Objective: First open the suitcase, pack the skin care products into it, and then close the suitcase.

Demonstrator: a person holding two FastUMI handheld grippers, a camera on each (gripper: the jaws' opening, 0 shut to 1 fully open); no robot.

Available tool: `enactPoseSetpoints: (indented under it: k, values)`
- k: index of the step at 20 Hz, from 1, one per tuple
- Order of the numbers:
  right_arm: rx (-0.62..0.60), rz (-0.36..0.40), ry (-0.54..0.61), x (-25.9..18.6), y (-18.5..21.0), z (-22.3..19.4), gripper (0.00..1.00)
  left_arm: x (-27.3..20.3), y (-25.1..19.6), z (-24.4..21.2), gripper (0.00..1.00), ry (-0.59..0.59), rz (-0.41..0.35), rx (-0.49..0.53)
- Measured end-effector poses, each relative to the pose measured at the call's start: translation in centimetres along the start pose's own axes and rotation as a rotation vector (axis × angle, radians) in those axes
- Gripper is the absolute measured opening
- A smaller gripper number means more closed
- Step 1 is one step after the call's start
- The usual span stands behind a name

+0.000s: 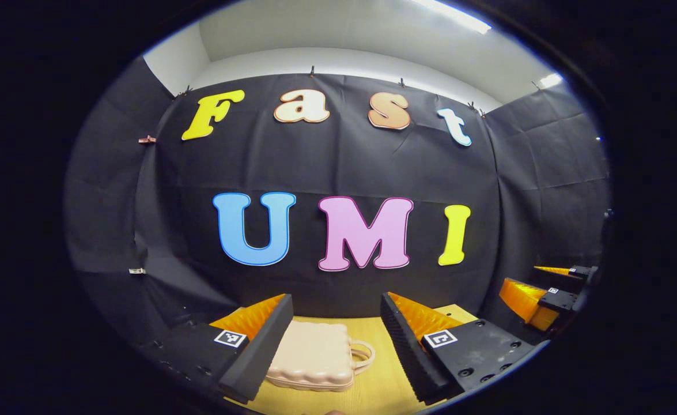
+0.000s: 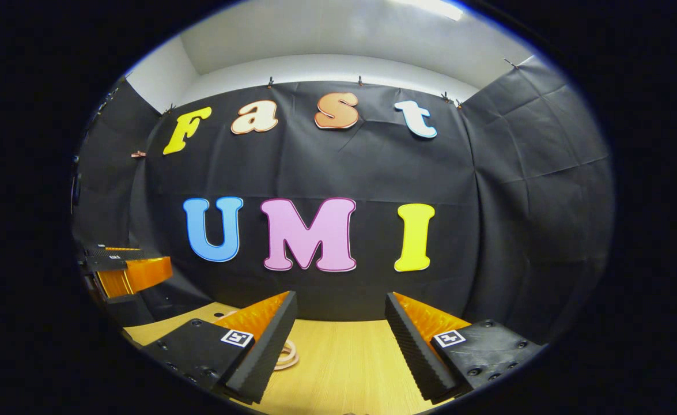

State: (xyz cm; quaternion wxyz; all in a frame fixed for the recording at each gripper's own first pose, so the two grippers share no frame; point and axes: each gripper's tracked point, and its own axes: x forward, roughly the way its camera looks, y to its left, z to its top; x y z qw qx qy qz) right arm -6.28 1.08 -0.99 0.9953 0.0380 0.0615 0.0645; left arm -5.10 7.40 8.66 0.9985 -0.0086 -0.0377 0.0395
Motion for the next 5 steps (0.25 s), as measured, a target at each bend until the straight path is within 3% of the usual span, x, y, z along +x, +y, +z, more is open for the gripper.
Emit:
enactPoseSetpoints:
  k: [5]
  values:
    - [0.000, -0.020, 0.017, -0.5, 1.9, -0.5, 0.97, 0.2, 2.6, -2.2, 0.96, 0.051, -0.018, -0.028]
